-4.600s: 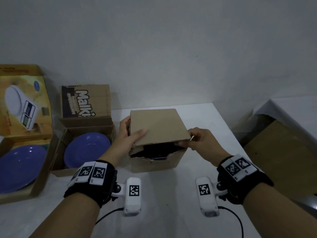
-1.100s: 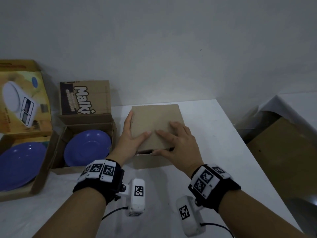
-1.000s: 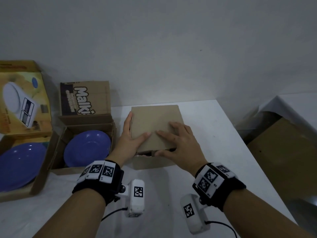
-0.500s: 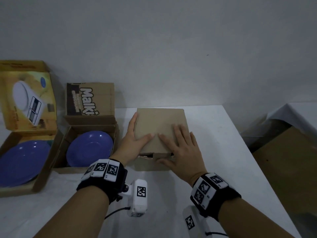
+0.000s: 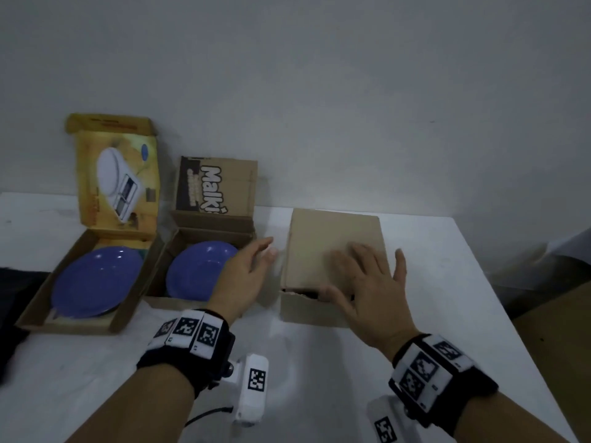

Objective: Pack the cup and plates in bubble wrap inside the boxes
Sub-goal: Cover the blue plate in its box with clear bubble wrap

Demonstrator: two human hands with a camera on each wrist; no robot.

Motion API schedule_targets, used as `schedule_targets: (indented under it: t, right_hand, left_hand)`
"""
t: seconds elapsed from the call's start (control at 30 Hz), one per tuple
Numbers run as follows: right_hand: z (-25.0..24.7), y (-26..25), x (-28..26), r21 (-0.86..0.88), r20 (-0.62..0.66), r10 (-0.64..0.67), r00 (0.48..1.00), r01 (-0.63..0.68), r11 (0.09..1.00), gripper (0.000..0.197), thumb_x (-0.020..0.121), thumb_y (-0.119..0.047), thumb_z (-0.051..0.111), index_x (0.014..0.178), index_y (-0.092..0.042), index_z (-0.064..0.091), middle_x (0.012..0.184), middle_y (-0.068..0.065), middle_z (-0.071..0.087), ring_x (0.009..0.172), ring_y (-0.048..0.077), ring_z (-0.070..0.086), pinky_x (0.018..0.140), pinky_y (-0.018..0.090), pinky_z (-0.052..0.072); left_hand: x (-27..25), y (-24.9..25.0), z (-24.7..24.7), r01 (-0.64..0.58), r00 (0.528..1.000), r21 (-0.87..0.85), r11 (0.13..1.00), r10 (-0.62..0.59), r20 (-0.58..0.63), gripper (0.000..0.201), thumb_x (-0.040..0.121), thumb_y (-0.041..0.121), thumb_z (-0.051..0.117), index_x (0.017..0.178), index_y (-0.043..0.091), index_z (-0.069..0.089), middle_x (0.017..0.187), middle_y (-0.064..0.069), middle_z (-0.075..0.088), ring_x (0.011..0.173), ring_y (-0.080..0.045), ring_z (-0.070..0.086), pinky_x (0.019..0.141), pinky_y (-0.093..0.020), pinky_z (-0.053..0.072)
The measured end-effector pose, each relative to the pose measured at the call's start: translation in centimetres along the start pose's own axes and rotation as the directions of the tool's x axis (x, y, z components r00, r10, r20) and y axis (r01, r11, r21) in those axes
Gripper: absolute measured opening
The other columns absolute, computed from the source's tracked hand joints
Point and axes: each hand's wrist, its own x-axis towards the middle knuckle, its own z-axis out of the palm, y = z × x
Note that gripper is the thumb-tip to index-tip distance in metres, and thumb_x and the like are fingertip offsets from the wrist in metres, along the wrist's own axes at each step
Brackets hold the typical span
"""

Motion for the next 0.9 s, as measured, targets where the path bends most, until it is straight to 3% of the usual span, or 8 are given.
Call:
schedule_targets:
  t: [0.17, 0.3, 0.43, 0.53, 0.67, 0.77, 0.83, 0.9]
  right_hand:
    - [0.4, -8.3, 3.2, -0.025, -0.157, -0.251, 0.955, 0.250, 0.968, 0.028, 0.081, -0.032, 0.055, 0.106, -0.024, 0.062, 0.105, 0.001, 0.063, 0.096, 0.027, 0.057, 0.085, 0.042, 0.037]
    - [4.7, -14.8, 4.4, 0.035, 0.044, -0.326, 0.944, 0.325, 0.945, 0.027, 0.067, -0.011, 0.072, 0.091, -0.023, 0.066, 0.083, 0.000, 0.063, 0.074, 0.026, 0.058, 0.061, 0.035, 0.043]
    - [8.3, -17.9, 4.8, 0.036, 0.314, -0.130, 0.941, 0.125, 0.992, 0.029, 0.089, -0.025, 0.056, 0.117, -0.024, 0.062, 0.116, 0.001, 0.062, 0.115, 0.029, 0.051, 0.089, 0.042, 0.041]
    - [9.0, -18.1, 4.1, 0.002, 0.356, -0.051, 0.933, 0.054, 0.999, 0.027, 0.096, -0.028, 0.046, 0.116, -0.028, 0.064, 0.125, -0.004, 0.060, 0.131, 0.018, 0.037, 0.098, 0.038, 0.035]
    - [9.2, -19.0, 3.1, 0.008, 0.213, -0.017, 0.977, 0.016, 1.000, 0.017, 0.085, -0.021, 0.061, 0.097, -0.022, 0.072, 0.099, 0.003, 0.070, 0.111, 0.026, 0.058, 0.080, 0.041, 0.047]
    - [8.5, -20.3, 2.2, 0.029, 0.112, -0.066, 0.992, 0.063, 0.998, 0.027, 0.082, -0.041, 0.060, 0.102, -0.023, 0.062, 0.093, 0.001, 0.061, 0.089, 0.026, 0.058, 0.070, 0.036, 0.046]
    - [8.3, -21.1, 1.1, 0.204, 0.250, -0.149, 0.957, 0.098, 0.974, 0.048, 0.076, -0.061, 0.061, 0.109, -0.026, 0.054, 0.103, -0.002, 0.054, 0.091, 0.018, 0.052, 0.074, 0.033, 0.045]
    - [8.7, -21.8, -0.4, 0.291, 0.499, -0.198, 0.844, 0.052, 0.955, 0.063, 0.069, -0.067, 0.064, 0.118, -0.031, 0.047, 0.114, -0.007, 0.048, 0.099, 0.013, 0.046, 0.083, 0.029, 0.043]
  left_hand:
    - [0.0, -5.1, -8.2, 0.062, 0.977, 0.390, 0.919, 0.024, -0.212, 0.031, 0.091, 0.023, 0.056, 0.121, 0.016, 0.059, 0.120, -0.008, 0.062, 0.110, -0.029, 0.056, 0.094, -0.039, 0.045]
    - [0.0, -9.3, -13.1, 0.146, 0.982, 0.482, 0.864, -0.069, -0.174, 0.032, 0.088, 0.015, 0.059, 0.120, 0.013, 0.058, 0.119, -0.016, 0.060, 0.104, -0.037, 0.056, 0.089, -0.044, 0.046]
    - [-0.7, -12.0, -15.2, 0.023, 0.999, 0.454, 0.891, -0.042, 0.032, 0.030, 0.090, 0.013, 0.057, 0.120, 0.013, 0.061, 0.134, -0.007, 0.050, 0.121, -0.028, 0.050, 0.097, -0.032, 0.039]
    - [-1.0, -12.8, -15.9, -0.029, 0.999, 0.415, 0.909, 0.010, 0.048, 0.019, 0.091, 0.016, 0.058, 0.103, 0.008, 0.070, 0.129, -0.008, 0.054, 0.120, -0.023, 0.051, 0.090, -0.021, 0.034]
    - [-1.4, -13.1, -16.2, -0.052, 0.997, 0.346, 0.937, 0.032, 0.063, 0.016, 0.089, 0.014, 0.060, 0.100, 0.008, 0.072, 0.126, -0.007, 0.055, 0.114, -0.022, 0.054, 0.089, -0.021, 0.037]
    - [-1.5, -13.3, -16.4, -0.048, 0.996, 0.291, 0.955, 0.023, 0.089, 0.031, 0.090, 0.017, 0.060, 0.120, 0.014, 0.060, 0.128, -0.006, 0.052, 0.117, -0.024, 0.052, 0.096, -0.031, 0.044]
    - [-1.4, -13.4, -16.6, -0.024, 0.997, 0.226, 0.974, 0.006, 0.081, 0.050, 0.090, 0.021, 0.060, 0.137, 0.021, 0.042, 0.137, -0.004, 0.047, 0.123, -0.022, 0.048, 0.100, -0.041, 0.044]
    - [-1.2, -13.4, -16.6, -0.001, 0.996, 0.203, 0.979, -0.016, 0.084, 0.058, 0.091, 0.022, 0.058, 0.143, 0.022, 0.033, 0.144, -0.002, 0.042, 0.128, -0.021, 0.044, 0.104, -0.042, 0.042]
